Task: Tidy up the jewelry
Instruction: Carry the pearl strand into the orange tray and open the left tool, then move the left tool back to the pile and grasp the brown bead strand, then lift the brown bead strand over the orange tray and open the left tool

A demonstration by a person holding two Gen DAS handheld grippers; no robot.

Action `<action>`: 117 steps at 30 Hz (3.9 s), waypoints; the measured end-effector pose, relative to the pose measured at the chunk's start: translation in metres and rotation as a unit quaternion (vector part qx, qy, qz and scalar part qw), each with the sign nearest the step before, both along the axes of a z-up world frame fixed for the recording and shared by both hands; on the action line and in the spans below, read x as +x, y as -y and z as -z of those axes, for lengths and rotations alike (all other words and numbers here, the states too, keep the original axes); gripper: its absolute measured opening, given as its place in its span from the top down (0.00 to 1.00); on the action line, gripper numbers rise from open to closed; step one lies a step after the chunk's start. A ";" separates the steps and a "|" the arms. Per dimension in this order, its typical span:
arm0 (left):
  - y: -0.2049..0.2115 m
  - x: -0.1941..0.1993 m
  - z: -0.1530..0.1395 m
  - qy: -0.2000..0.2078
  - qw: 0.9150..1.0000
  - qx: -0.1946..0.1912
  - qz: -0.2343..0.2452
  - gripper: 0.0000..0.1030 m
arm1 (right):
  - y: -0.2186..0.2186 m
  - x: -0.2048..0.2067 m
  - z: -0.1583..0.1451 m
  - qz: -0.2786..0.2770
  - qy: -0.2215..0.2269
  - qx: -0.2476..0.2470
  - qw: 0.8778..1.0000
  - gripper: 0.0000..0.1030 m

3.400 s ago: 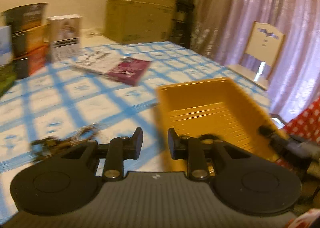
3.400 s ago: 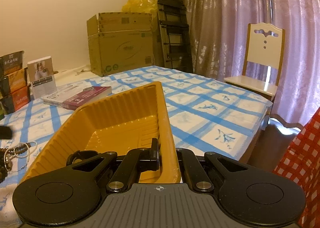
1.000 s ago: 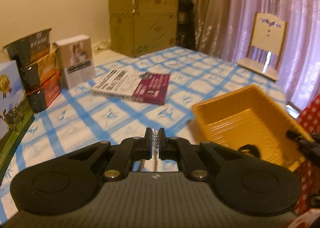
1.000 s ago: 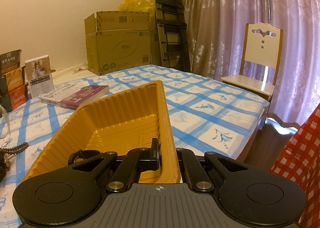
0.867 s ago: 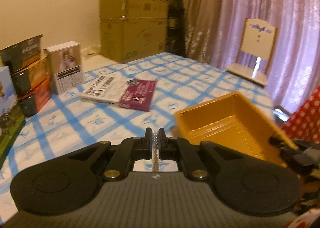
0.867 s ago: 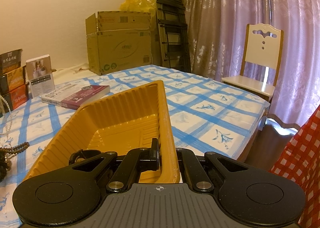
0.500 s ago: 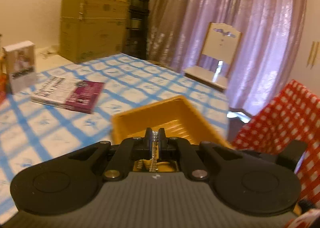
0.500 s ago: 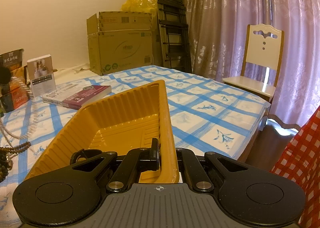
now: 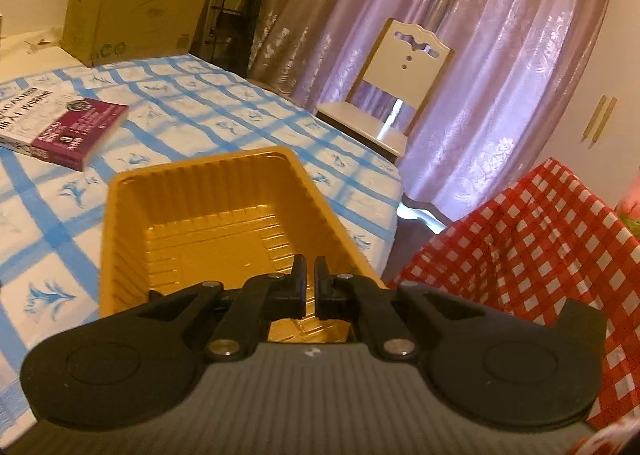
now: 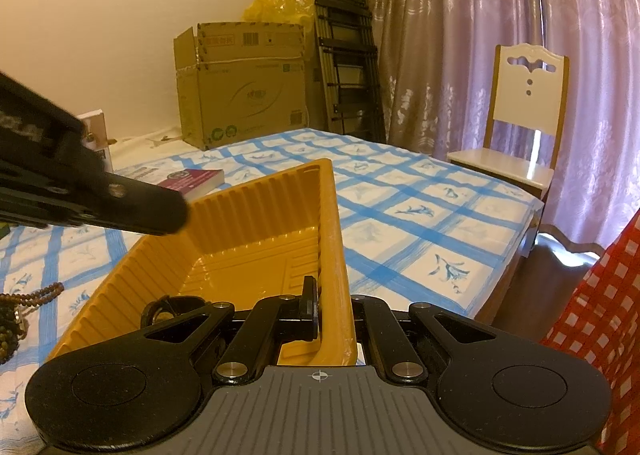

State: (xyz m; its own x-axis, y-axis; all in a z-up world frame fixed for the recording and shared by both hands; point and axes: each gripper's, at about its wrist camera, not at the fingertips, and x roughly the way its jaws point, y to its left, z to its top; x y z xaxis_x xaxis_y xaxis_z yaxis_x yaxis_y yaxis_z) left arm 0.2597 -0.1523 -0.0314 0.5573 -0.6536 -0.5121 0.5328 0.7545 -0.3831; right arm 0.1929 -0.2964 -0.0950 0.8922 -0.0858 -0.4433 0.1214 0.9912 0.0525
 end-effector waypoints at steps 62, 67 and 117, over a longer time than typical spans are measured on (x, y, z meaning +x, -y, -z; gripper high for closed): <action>-0.183 -0.031 0.034 0.016 0.962 0.172 -0.212 0.63 | 0.005 0.002 -0.001 0.001 0.006 -0.034 0.999 0.97; -0.184 -0.027 0.040 0.024 0.959 0.195 -0.203 0.63 | 0.007 0.003 -0.002 0.002 0.006 -0.036 0.999 0.97; -0.195 -0.035 -0.069 0.127 0.969 0.145 -0.152 0.94 | -0.002 0.004 -0.004 0.001 0.008 -0.041 0.999 0.97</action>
